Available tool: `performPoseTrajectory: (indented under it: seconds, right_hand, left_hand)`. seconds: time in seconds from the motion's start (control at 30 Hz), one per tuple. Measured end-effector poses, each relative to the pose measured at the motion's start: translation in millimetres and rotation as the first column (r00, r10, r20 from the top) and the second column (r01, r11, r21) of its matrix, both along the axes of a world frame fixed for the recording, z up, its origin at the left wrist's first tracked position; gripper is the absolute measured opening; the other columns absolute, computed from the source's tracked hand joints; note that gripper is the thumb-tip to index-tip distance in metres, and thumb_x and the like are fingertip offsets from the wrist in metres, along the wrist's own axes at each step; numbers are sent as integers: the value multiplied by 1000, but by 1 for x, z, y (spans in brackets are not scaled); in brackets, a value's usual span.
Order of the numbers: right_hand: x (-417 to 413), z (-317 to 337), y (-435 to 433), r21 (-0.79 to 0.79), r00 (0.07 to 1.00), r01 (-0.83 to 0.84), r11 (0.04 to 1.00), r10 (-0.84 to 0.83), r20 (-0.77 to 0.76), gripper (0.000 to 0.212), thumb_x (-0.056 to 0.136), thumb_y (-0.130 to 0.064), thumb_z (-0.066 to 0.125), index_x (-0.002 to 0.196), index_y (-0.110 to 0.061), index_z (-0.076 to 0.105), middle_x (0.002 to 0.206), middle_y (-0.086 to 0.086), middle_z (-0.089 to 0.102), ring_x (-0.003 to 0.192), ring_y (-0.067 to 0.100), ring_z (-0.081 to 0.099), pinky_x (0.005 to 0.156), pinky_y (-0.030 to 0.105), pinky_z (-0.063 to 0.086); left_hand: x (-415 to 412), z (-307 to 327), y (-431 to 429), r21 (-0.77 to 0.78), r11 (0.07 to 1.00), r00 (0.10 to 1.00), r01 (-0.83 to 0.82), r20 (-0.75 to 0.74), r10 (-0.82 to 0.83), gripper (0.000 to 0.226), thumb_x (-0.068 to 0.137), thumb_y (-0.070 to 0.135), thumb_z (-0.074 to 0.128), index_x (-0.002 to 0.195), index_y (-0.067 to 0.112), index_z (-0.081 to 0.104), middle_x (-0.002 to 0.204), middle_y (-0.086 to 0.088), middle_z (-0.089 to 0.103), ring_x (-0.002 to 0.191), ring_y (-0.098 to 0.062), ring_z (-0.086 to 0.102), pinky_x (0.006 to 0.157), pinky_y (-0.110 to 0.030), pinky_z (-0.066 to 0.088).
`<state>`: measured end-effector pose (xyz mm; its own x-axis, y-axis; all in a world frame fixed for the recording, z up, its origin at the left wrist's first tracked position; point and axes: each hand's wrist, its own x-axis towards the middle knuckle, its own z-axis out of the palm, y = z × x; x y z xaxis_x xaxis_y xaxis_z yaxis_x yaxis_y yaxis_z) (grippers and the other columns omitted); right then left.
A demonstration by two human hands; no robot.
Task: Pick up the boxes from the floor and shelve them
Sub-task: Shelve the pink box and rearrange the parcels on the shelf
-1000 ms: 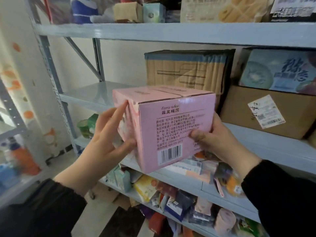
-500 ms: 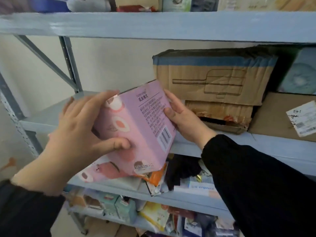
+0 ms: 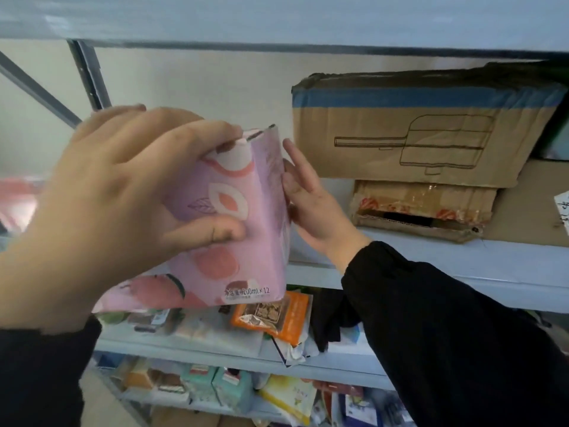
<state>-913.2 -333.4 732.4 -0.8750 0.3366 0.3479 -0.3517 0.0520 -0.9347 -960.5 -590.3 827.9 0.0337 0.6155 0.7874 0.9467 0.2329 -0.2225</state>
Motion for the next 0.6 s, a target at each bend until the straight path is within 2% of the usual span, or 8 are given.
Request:
performPoseTrajectory:
  seconds: [0.07,0.13,0.2,0.3,0.37,0.47,0.53,0.6]
  right_hand:
    - [-7,9,2,20,999,8,1000,-8,-45,60,105,-26,51,159,-31,24,149,-8,51,137,11,51,112,38,44]
    - [-12,7,1,51,999,36,998,-37,24,57,107,-23,47,159,-28,24,149,-12,48,128,-5,54,101,20,48]
    - [-17,-11,3,56,993,67,996,-72,97,56,109,-23,45,160,-29,23,148,-19,46,118,-19,51,93,10,45]
    - [-17,-32,4,38,975,104,994,-109,191,54,106,-34,51,156,-35,31,152,-19,43,128,-10,48,101,20,43]
    - [-15,-33,8,-196,962,200,960,-155,223,50,102,-37,56,148,-26,40,154,-1,44,135,16,50,108,36,43]
    - [-4,-25,21,-620,962,274,735,-218,167,64,96,-44,62,150,-19,37,153,15,43,137,33,48,115,48,39]
    - [1,-16,32,-724,953,279,631,-278,125,79,95,-49,64,157,-17,28,154,15,43,140,33,46,115,49,39]
    - [3,-6,38,-767,946,276,580,-307,109,75,94,-51,64,153,-16,36,152,13,46,141,32,46,113,49,40]
  left_hand:
    - [-7,-2,4,-3,1000,999,9,-43,-9,81,81,69,66,129,4,64,117,-19,66,102,-41,63,92,-58,47]
    - [-23,-22,16,-90,995,999,33,-24,-35,75,83,65,66,130,6,64,120,-18,65,104,-40,63,91,-54,49]
    - [-38,-53,30,-216,976,1000,21,-10,-24,70,84,64,64,130,12,63,125,-14,65,111,-37,63,93,-49,50]
    - [-51,-71,43,-249,968,999,-41,16,46,74,78,70,61,131,18,64,130,-6,66,112,-31,67,91,-47,55]
    - [-55,-66,51,-230,971,996,-64,39,75,79,74,75,56,131,20,64,129,-3,67,107,-29,69,86,-41,55]
    - [-58,-64,59,-228,970,994,-80,60,96,81,70,75,58,131,22,63,128,1,67,104,-27,69,81,-36,54]
    - [-59,-65,64,-218,972,994,-83,52,96,79,70,73,64,130,22,65,126,2,68,102,-27,69,76,-34,54]
    - [-57,-65,68,-205,974,993,-91,50,103,76,70,70,71,128,22,65,125,1,69,101,-27,70,72,-34,54]
